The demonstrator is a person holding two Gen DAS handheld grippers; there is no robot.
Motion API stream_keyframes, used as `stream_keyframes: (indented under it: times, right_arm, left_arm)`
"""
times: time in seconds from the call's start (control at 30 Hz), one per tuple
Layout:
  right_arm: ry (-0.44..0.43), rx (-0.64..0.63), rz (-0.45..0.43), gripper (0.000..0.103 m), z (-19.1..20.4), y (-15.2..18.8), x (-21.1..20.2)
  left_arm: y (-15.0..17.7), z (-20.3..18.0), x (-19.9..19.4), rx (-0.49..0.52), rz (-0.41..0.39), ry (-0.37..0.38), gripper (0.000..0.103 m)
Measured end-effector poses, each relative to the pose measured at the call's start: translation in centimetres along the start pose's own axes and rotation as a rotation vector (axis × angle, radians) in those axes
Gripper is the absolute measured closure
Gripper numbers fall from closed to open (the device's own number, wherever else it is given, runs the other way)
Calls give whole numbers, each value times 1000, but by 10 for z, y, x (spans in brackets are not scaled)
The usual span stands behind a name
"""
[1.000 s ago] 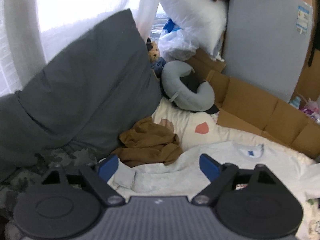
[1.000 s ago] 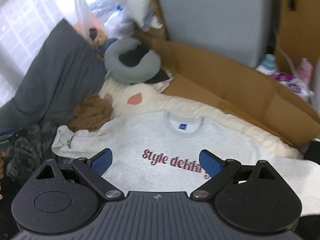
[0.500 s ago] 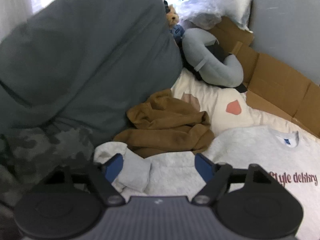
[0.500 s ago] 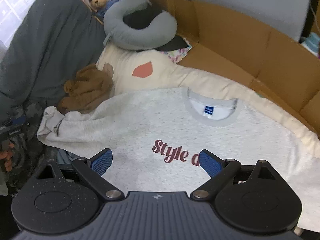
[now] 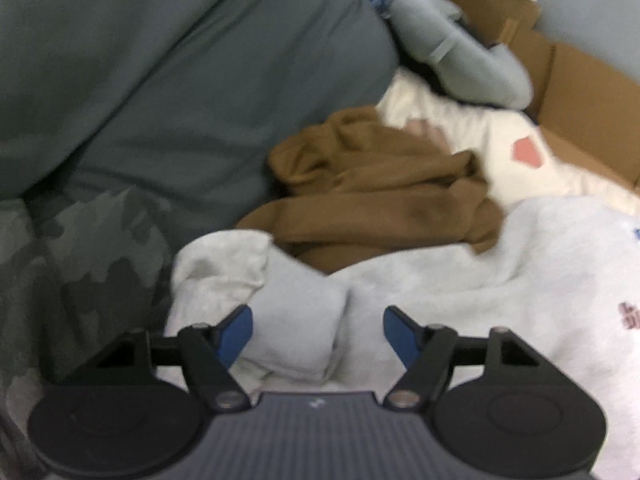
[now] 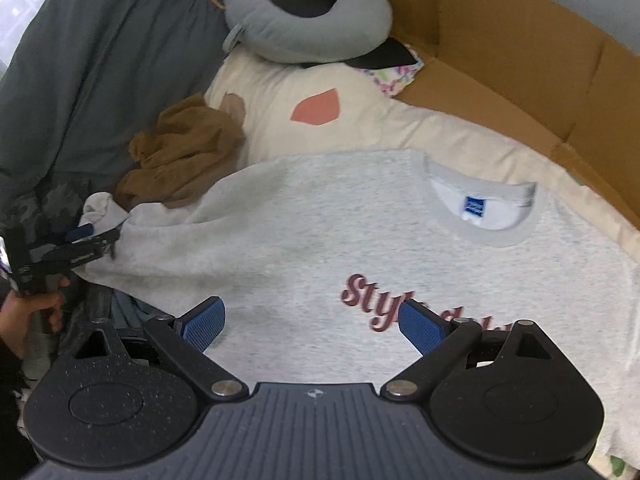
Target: Fold clothes
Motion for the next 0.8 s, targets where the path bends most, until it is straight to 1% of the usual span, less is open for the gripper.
stream_keyframes:
  times: [0.13, 0.2, 0.23, 0.3, 0.33, 0.37, 0.4, 0.43, 0.63, 0.8]
  right_arm:
    - [-28, -21, 13, 6, 16, 0, 11]
    - [-35, -29, 20, 6, 22, 1, 17]
    - [-35, -35, 24, 6, 24, 1, 21]
    - [-34, -46, 32, 6, 29, 1, 27]
    - [-34, -53, 37, 6, 31, 1, 30]
    - [-35, -55, 40, 6, 33, 2, 32]
    - [-37, -57, 43, 6, 34, 2, 35]
    - [-40, -56, 46, 6, 35, 2, 37]
    - [-69, -66, 55, 6, 47, 1, 47]
    - [-98, -80, 54, 6, 57, -1, 52]
  left_arm:
    - [11, 8, 16, 5, 43, -29, 28]
    - [16, 13, 23, -1, 49, -38, 27]
    - [17, 16, 25, -10, 46, -37, 29]
    - [16, 24, 23, -44, 37, -49, 47]
    - [15, 28, 18, -68, 24, -48, 65]
    - [13, 33, 13, -93, 10, -47, 75]
    - [12, 38, 7, -118, -4, -46, 79]
    - [9, 42, -2, -137, -27, -38, 85]
    - [-15, 64, -67, -166, -180, -35, 87]
    - [-27, 99, -104, -246, -251, -105, 88]
Point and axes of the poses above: each gripper's, at about its wrist camera, not at the fingertips, and x roughly the way its jaws point, z to its left, y to its underside, the point moved 5 cm from there along x, roughly the way its jaws point, and after that the axes turned 10 degrees about -y, right-handed, at the moved point
